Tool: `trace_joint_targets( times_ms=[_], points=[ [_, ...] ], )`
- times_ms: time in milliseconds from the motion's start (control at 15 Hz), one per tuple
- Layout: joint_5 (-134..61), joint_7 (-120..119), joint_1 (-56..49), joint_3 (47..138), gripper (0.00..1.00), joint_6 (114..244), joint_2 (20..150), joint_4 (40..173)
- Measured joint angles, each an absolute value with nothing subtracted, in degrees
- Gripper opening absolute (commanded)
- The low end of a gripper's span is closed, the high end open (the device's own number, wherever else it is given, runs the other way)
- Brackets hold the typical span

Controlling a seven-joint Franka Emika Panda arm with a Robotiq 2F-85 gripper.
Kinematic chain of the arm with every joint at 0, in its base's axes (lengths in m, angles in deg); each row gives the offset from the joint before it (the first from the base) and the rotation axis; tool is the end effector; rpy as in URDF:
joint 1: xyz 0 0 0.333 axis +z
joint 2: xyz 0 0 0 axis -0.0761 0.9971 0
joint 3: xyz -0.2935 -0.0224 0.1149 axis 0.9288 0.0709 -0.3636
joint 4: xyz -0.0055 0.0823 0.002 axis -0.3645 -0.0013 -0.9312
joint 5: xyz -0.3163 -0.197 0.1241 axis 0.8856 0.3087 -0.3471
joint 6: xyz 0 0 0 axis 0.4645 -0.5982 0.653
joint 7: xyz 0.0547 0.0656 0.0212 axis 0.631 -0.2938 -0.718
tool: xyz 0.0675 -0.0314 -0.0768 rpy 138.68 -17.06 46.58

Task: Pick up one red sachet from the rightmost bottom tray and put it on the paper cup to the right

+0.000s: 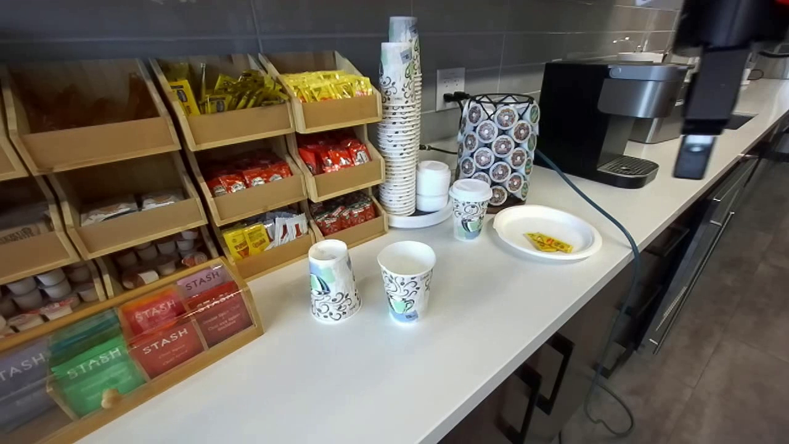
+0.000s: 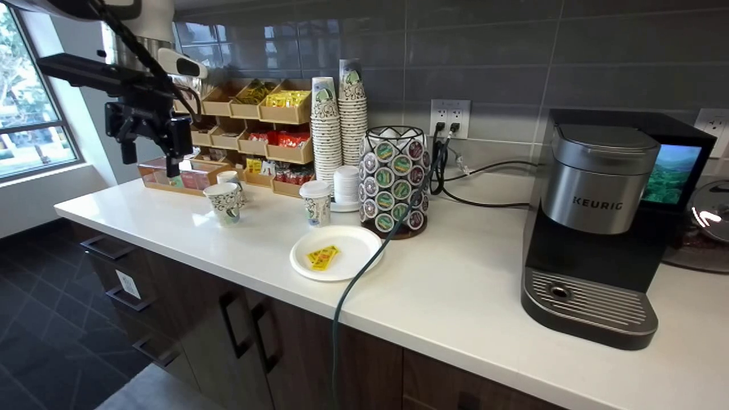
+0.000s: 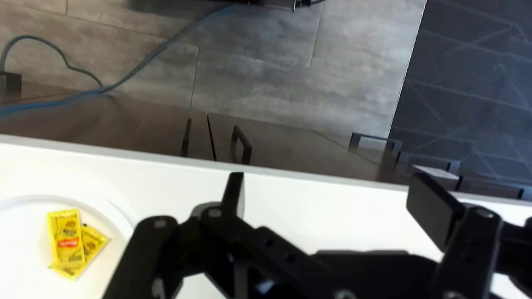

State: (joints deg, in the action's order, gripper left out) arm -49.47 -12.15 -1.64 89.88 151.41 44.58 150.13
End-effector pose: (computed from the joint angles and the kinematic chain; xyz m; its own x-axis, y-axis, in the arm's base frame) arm 0.4118 0.0228 0.4742 0.9927 0.1007 -0.0663 0.0867 -0.9784 -0.1876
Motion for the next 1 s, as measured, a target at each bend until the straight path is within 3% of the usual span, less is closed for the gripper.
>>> trace_joint_targets(
  times_ms=[400,1000],
  points=[
    [-49.3,1.77,-0.53,83.78,1.0,173.52,59.52,141.83],
    [-38.24,17.34,-0.02,84.13,1.0,198.42,80.32,130.87]
  ],
)
